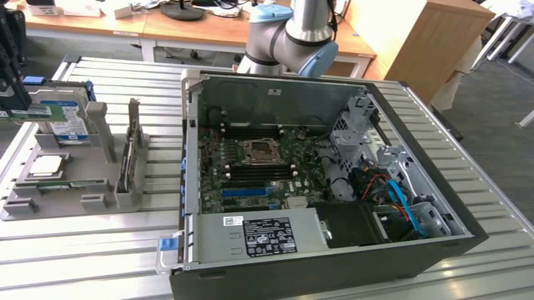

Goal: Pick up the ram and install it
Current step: 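Pick up the ram and move it above insertion slot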

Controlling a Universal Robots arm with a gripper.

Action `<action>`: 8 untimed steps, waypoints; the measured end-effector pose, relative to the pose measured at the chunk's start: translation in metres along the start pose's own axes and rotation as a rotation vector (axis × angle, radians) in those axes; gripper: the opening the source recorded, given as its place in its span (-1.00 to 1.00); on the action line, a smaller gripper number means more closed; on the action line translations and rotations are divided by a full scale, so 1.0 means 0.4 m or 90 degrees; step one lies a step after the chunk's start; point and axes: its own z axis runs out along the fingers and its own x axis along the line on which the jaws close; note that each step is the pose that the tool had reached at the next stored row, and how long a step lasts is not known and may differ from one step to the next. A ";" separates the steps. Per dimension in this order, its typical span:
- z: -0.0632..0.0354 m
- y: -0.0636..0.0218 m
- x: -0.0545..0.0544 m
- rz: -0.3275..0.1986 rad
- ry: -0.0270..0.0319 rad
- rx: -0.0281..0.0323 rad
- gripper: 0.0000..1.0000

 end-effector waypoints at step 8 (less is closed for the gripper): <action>-0.001 -0.029 0.000 0.000 0.0000 0.0001 -0.76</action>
